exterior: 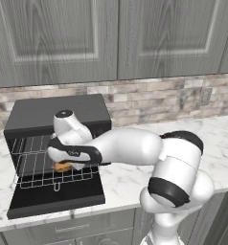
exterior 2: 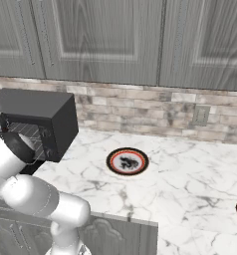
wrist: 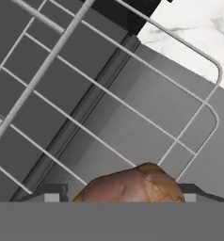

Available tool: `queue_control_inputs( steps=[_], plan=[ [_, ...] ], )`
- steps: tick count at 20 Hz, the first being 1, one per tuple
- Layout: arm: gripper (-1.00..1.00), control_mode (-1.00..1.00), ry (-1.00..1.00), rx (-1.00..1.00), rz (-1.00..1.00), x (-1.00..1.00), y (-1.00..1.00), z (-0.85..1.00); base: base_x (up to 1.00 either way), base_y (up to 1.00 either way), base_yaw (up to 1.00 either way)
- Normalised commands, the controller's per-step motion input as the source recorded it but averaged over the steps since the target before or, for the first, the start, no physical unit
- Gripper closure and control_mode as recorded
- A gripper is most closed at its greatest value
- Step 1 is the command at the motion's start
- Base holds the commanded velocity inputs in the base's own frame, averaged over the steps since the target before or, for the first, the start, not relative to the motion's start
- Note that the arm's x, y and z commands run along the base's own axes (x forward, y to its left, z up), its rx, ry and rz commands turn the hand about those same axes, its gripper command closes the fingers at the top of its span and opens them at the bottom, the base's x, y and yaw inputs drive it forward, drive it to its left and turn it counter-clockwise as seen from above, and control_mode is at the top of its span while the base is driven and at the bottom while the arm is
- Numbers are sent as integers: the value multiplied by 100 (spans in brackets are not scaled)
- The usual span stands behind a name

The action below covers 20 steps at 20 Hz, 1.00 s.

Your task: Open the toaster oven door. Place the bread on the top rack in the toaster oven and place the chicken drumstick on the bottom rack.

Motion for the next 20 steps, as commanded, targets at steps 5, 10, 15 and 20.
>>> queue_control_inputs(
  steps=[5,10,15,20],
  plan=[
    [100,-100,-9,0,-6,3,26,-29,0,0,0],
    [100,-100,-12,0,-6,5,19,-15,0,0,0],
    [100,-100,-5,0,-1,-10,15,-29,0,0,0],
    [-100,-100,0,0,0,-23,-1,-32,0,0,0]
  ],
)
